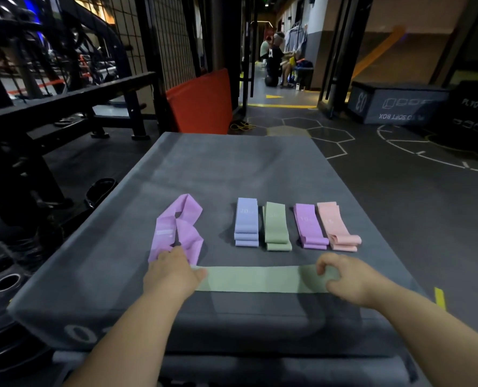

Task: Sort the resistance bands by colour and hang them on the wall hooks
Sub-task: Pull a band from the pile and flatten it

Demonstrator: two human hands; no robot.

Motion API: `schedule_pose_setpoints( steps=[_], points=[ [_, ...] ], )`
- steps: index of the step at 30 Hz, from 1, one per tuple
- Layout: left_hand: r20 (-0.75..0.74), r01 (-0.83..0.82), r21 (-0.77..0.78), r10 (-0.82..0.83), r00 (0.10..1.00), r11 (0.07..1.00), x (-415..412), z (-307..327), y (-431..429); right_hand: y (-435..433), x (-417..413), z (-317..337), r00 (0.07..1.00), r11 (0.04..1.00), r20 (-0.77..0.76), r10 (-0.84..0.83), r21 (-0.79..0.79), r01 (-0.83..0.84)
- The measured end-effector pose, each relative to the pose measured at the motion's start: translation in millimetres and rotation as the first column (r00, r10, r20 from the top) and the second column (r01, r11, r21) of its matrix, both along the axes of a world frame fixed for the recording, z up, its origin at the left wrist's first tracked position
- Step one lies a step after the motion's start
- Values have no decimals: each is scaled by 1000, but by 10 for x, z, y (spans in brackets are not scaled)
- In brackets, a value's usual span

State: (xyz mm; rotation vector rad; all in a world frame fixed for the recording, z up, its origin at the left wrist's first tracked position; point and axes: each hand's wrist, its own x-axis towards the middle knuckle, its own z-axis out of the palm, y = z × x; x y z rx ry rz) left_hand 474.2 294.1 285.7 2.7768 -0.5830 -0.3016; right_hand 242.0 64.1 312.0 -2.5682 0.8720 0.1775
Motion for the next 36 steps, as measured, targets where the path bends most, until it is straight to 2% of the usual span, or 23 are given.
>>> schedule_pose_setpoints(
  steps=[10, 13, 16, 19, 22, 25, 29, 33, 34, 36],
  points=[
    [-2, 25, 89, -25, 1000, 996, -69, 100, 15, -54, 47, -59, 996, 996, -9, -85, 42, 85],
    [16, 50, 90, -52, 999, 995, -80, 130, 3, -63, 41, -53, 993, 986, 16, -115, 122, 113],
    [-5, 49, 43, -49, 999, 998, -51, 154, 33, -77, 26, -49, 983, 956, 69, -173, 252, 151],
    [-12, 23, -27, -23, 1000, 999, -18, 184, 82, -63, 28, -72, 985, 944, 65, -158, 302, 132],
    [0, 9, -21, -9, 1000, 1000, 4, 188, 112, -11, 62, -98, 995, 967, 21, -99, 237, 91],
    [0, 17, -25, -17, 1000, 1000, 6, 158, 101, 11, 84, -71, 998, 994, -23, -58, 87, 60],
    [-18, 1, -215, -5, 1000, 977, -47, 145, 52, 64, 81, 22, 996, 997, -85, -38, -64, 33],
    [-123, -3, -400, -50, 991, 917, -170, 217, -40, 165, 119, 85, 999, 986, 52, -16, -163, 24],
    [-125, 13, -423, -73, 989, 906, -209, 234, -67, 194, 141, 83, 993, 989, 115, -2, -146, 19],
    [-106, 64, -448, -124, 987, 892, -292, 259, -125, 276, 196, 60, 972, 1000, 235, 13, -13, -10]
  ],
)
